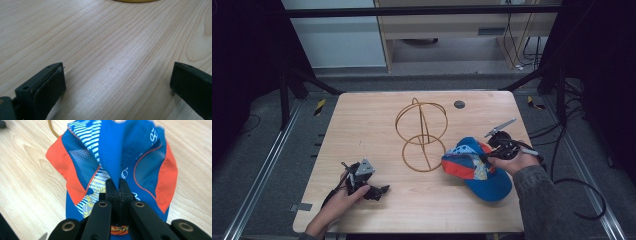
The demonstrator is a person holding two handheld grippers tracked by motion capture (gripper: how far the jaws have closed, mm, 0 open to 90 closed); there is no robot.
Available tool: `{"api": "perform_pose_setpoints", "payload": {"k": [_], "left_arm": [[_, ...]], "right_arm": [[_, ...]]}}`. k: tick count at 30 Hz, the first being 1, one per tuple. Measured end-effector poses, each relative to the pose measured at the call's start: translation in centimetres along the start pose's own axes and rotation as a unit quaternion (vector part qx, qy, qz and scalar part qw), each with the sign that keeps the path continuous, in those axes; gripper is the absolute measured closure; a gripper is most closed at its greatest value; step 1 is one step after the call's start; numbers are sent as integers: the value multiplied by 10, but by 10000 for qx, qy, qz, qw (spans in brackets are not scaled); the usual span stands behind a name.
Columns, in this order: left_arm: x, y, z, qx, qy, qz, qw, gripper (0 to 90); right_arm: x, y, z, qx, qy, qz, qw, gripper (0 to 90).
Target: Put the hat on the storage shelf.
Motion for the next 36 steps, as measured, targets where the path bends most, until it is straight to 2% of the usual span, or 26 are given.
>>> {"api": "perform_pose_setpoints", "payload": {"k": [11,13,18,21,26,36], "left_arm": [[0,0,0,-18,-5,-16,10000,0],[0,0,0,-19,-6,-19,10000,0],[0,1,0,-24,-6,-21,10000,0],[0,1,0,-27,-4,-31,10000,0],[0,1,0,-25,-5,-28,10000,0],[0,1,0,-25,5,-12,10000,0]], "right_arm": [[-11,-3,-45,-358,-156,136,9991,899],[-11,-2,-48,-385,-170,126,9990,899],[-12,3,-71,-655,-264,118,9974,899],[-12,4,-78,-723,-282,113,9969,899],[-18,6,-98,-975,-425,93,9943,899],[-23,-3,-117,-1161,-460,210,9920,899]]}}
Point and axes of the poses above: each handheld gripper's, and its own axes: z roughly forward along the jaws, y roughly out of its top, x roughly to its left, the point moved 9 cm from there along z, roughly forward along the jaws, and after that the axes turned 11 degrees about x, right-handed, at the moved point
